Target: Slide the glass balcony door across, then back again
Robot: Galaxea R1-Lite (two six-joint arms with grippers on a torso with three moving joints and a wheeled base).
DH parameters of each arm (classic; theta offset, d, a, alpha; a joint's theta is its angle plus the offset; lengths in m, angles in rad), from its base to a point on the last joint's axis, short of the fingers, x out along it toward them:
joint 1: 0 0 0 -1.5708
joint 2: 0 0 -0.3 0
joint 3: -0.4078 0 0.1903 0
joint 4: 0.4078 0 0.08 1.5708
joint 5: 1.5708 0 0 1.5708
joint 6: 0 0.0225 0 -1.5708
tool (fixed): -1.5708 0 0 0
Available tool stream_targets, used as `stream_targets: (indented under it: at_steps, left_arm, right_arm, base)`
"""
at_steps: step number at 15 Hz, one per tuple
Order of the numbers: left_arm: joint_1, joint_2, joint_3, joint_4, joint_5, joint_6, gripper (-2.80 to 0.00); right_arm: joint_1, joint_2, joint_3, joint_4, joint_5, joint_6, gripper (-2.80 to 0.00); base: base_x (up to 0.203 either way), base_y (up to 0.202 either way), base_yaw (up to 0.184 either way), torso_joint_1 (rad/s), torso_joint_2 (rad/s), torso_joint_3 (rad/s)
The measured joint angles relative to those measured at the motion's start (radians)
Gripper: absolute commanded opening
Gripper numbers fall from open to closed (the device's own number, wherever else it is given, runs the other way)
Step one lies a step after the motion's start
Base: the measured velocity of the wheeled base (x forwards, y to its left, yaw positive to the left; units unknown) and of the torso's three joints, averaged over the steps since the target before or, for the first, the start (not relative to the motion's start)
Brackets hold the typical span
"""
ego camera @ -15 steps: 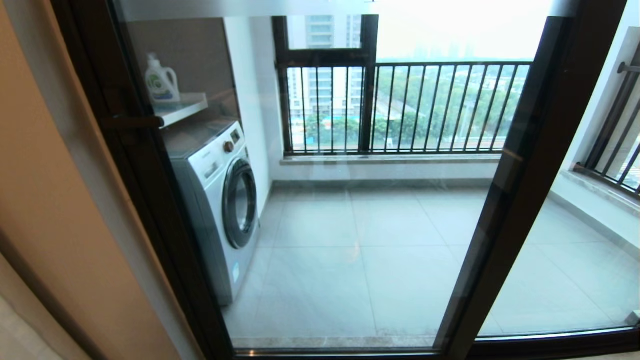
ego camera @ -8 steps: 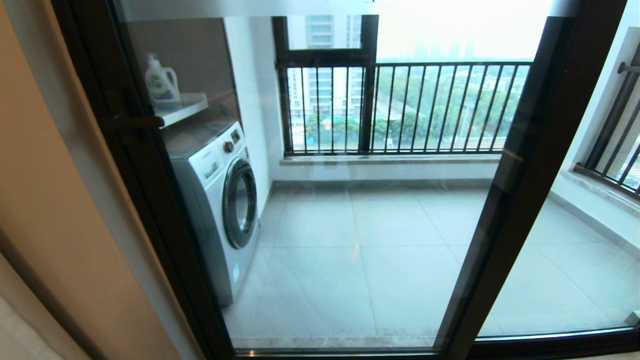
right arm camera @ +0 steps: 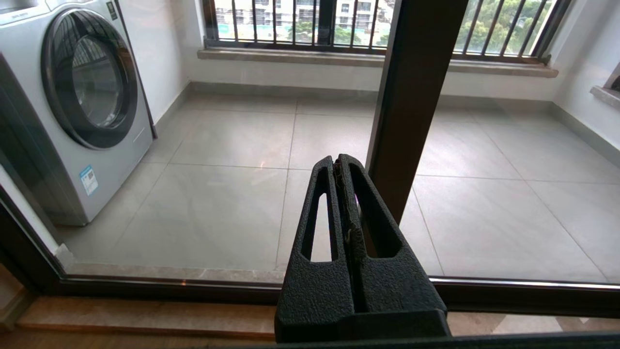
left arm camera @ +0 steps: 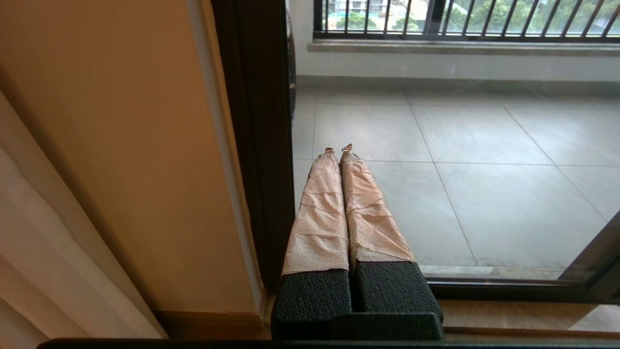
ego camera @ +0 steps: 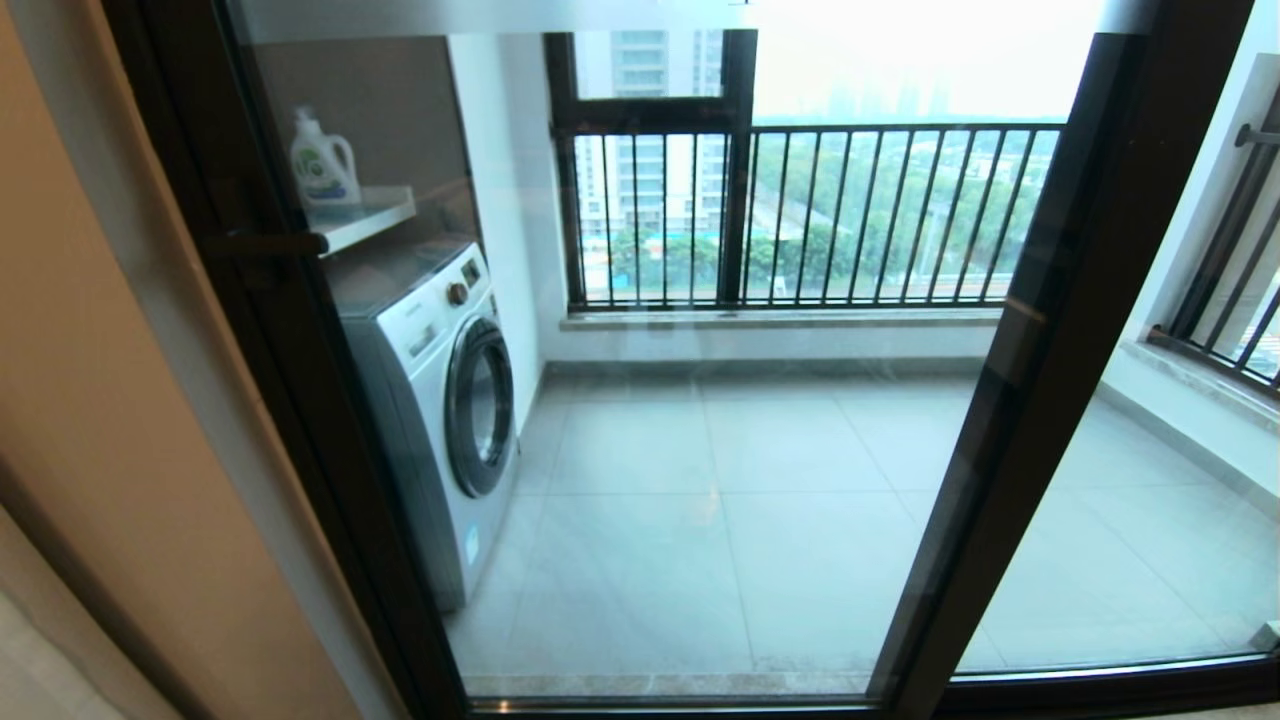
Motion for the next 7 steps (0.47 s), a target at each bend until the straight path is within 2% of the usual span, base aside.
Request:
stream_targets:
  at_steps: [7]
  left_arm:
    - [0.000,0.000,0.000,0.000,0.000,0.000,-2.80]
  right_arm:
    - [0.000,0.000,0.000,-0.001,-0.004,0.014,-2.80]
  base:
    - [0.000,0.000,0.000,0.000,0.00,0.000]
